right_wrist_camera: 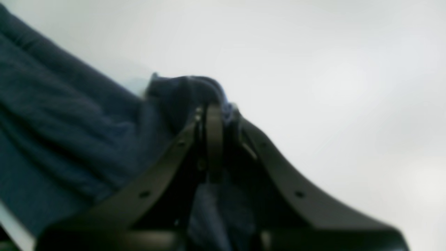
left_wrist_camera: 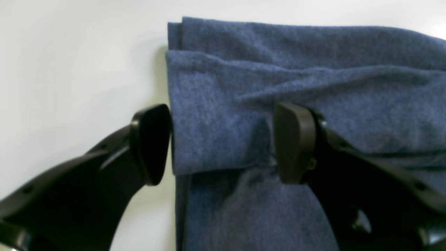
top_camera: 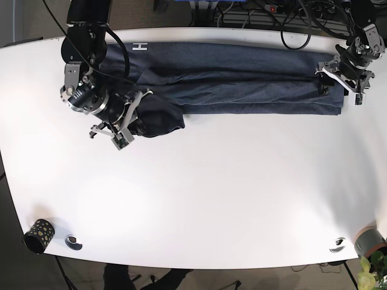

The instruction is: Fold the T-shirt properly

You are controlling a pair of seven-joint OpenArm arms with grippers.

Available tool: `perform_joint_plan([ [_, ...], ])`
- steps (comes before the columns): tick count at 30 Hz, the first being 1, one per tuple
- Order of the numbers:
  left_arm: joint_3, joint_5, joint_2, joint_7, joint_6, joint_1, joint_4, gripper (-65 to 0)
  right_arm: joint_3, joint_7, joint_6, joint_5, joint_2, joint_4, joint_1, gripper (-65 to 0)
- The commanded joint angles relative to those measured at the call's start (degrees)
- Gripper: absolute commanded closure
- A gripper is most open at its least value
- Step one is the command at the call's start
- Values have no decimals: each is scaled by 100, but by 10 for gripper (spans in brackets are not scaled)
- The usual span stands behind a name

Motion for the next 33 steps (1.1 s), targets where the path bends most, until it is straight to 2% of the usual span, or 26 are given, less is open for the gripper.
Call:
perform_joint_plan([
  [1, -33, -55, -86, -117, -9, -10, 118, -421, 171, 35, 29, 73, 36, 524, -231, 0],
  [5, -42, -46, -86, -117, -9, -10, 110, -421, 452, 35, 37, 196, -122, 796, -758, 0],
  [8, -51, -46, -86, -117, -9, -10, 92, -421, 901, 35, 37, 583, -228, 822, -1092, 0],
  [13, -51, -46, -95, -117, -9, -10, 83, -421, 1270, 35, 37, 1172, -228, 805, -1541, 0],
  [17, -33, -46, -103, -117, -9, -10, 83, -421, 1498, 35, -15, 1242, -237, 796, -1690, 0],
  [27, -33, -46, -121, -117, -9, -168, 83, -421, 2061, 26, -15, 1234, -228, 260, -1875, 0],
  [33, -33, -46, -121, -117, -9, -221, 83, -421, 2676, 26, 11, 1286, -237, 189, -2183, -219],
])
